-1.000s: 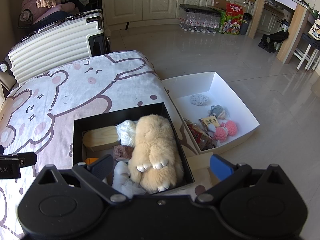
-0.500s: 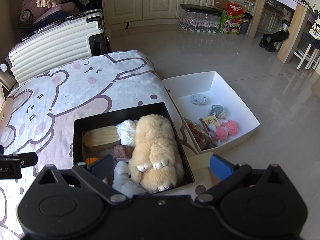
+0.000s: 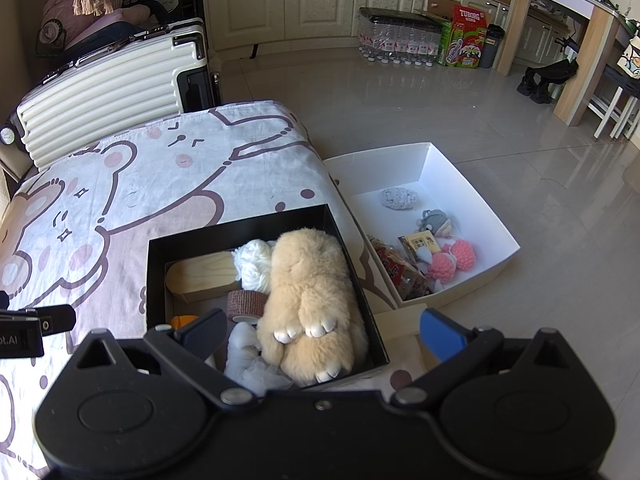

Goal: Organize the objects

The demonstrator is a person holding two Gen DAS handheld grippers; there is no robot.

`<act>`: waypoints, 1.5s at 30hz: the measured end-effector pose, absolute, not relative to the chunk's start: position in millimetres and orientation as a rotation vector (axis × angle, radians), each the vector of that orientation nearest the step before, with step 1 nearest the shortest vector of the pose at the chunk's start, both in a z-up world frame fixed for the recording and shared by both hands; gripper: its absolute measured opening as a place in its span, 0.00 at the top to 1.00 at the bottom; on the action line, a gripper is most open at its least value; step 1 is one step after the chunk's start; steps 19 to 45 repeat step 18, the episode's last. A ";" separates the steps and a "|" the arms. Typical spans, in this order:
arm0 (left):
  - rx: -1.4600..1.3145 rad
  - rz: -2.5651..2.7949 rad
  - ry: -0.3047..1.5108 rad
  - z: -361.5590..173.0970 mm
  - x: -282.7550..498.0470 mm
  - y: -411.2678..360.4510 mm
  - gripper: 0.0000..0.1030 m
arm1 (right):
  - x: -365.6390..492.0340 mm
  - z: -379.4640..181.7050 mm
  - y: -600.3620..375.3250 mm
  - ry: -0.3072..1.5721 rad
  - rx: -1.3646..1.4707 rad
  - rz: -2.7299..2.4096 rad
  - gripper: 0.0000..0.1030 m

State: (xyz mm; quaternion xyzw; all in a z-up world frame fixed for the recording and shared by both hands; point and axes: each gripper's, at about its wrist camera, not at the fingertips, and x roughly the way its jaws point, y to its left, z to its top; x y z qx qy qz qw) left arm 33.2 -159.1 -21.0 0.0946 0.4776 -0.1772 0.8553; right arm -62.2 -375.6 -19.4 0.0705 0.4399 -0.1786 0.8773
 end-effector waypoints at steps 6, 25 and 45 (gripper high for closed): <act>0.199 -0.374 1.005 -21.1 32.8 -159.5 0.00 | -62.2 -19.4 -375.8 0.918 0.147 -0.372 0.00; 0.192 -0.377 1.015 -21.6 34.6 -159.7 0.00 | -62.1 -19.4 -374.9 0.919 0.148 -0.372 0.00; 0.192 -0.377 1.015 -21.6 34.6 -159.7 0.00 | -62.1 -19.4 -374.9 0.919 0.148 -0.372 0.00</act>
